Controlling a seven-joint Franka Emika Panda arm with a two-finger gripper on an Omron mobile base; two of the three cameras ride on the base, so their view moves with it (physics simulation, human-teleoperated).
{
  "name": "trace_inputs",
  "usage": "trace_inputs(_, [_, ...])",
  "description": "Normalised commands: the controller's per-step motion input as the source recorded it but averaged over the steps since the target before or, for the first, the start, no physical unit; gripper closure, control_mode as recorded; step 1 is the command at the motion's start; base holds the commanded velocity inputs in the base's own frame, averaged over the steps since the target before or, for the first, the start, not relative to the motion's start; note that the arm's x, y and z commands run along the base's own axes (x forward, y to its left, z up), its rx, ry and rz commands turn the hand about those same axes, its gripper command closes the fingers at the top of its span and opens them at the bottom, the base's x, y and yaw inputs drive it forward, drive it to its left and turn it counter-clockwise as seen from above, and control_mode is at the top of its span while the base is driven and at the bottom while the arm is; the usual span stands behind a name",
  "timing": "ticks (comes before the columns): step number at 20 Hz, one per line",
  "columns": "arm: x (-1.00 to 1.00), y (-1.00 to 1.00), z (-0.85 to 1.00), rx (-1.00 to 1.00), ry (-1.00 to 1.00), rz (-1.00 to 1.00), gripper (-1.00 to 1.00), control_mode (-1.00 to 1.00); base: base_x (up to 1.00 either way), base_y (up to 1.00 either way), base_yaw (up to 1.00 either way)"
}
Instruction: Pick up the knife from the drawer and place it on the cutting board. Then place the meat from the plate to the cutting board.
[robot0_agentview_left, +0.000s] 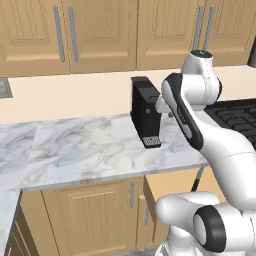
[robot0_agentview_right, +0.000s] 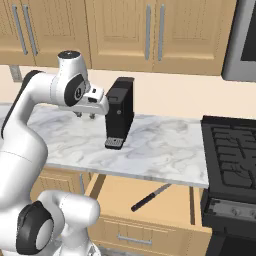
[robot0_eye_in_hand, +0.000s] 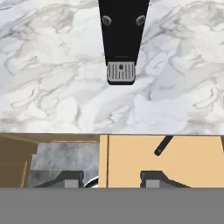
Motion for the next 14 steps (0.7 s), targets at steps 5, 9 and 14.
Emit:
trace_inputs(5, [-0.01, 0.0, 0.0, 0.0, 0.0, 0.0, -1.0, 1.0, -0.3, -0.13, -0.04])
trace_inputs(9, [0.0, 0.0, 0.0, 0.0, 0.0, 0.0, -1.0, 1.0, -0.51, -0.37, -0.15])
trace_inputs(14, [0.0, 0.0, 0.0, 0.0, 0.0, 0.0, -1.0, 1.0, -0.25, -0.36, -0.13])
